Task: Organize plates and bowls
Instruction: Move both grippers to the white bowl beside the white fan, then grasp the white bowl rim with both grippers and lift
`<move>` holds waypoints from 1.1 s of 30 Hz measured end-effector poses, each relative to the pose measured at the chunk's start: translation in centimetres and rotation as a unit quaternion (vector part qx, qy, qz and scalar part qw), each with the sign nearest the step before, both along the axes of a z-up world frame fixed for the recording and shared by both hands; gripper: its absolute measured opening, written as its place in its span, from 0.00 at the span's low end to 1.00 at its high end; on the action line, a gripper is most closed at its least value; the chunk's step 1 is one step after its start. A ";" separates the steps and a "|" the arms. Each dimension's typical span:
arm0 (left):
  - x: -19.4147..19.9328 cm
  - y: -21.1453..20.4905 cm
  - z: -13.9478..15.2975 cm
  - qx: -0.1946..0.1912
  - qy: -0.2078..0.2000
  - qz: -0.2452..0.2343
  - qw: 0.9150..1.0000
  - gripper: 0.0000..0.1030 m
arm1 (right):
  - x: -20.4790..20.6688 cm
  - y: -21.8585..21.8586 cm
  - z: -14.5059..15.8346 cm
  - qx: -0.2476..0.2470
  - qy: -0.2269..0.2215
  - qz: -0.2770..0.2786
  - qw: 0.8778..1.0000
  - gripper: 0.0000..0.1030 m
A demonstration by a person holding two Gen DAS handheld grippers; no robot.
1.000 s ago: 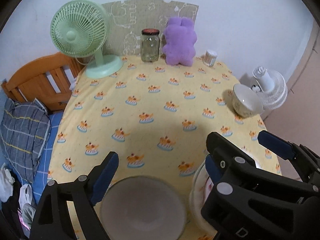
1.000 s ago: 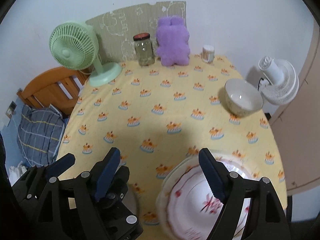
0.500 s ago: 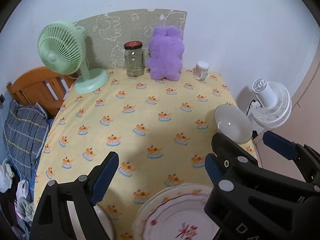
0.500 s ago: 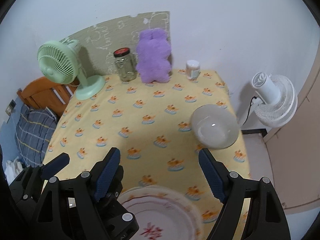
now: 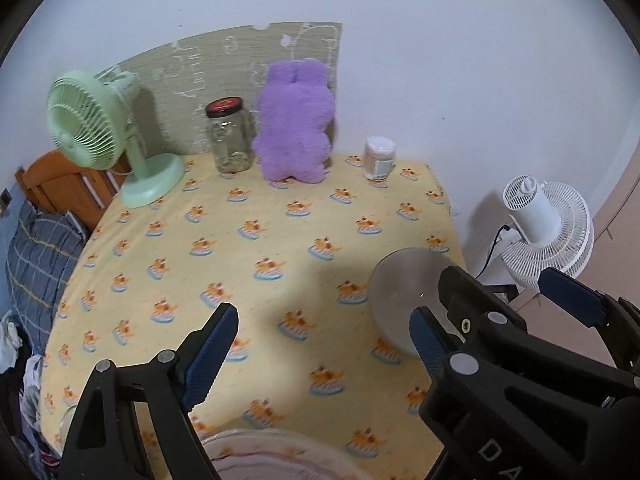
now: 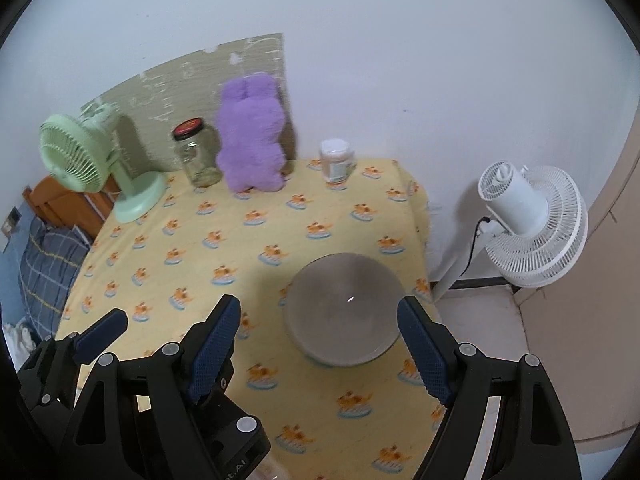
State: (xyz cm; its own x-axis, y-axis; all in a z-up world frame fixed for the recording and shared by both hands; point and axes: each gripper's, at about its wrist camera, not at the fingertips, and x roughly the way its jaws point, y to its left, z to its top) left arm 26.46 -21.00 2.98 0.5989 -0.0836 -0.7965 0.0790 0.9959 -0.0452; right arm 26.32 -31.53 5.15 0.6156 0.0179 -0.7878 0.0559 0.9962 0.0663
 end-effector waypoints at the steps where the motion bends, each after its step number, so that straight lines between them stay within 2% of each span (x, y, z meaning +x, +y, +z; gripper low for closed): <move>1: 0.4 -0.5 -0.3 0.001 -0.001 -0.003 1.000 0.83 | 0.3 -0.5 -0.2 -0.002 -0.001 -0.003 1.000 0.81; 7: 2.9 -3.3 -2.3 0.014 0.004 -0.020 1.000 0.75 | 2.6 -3.5 -2.5 0.001 0.006 -0.033 0.999 0.81; 9: 3.7 -4.1 -3.2 0.016 0.007 -0.027 0.999 0.65 | 3.2 -4.2 -3.4 -0.001 0.011 -0.043 0.999 0.80; 14: 5.6 -5.7 -5.8 0.024 0.025 -0.042 0.999 0.50 | 4.8 -5.9 -5.9 0.000 0.029 -0.061 0.998 0.74; 20: 7.1 -6.3 -8.6 0.026 0.057 -0.043 0.997 0.33 | 6.5 -6.8 -9.0 0.007 0.057 -0.062 0.996 0.60; 25: 8.0 -6.3 -9.8 0.023 0.070 -0.041 0.996 0.25 | 7.5 -6.7 -10.5 0.023 0.071 -0.055 0.996 0.36; 27: 8.2 -6.4 -10.1 0.023 0.074 -0.043 0.996 0.21 | 7.8 -6.6 -11.0 0.023 0.073 -0.053 0.996 0.32; 33: 8.6 -6.7 -10.6 0.035 0.080 -0.041 0.995 0.20 | 8.2 -6.9 -11.8 0.022 0.076 -0.058 0.995 0.27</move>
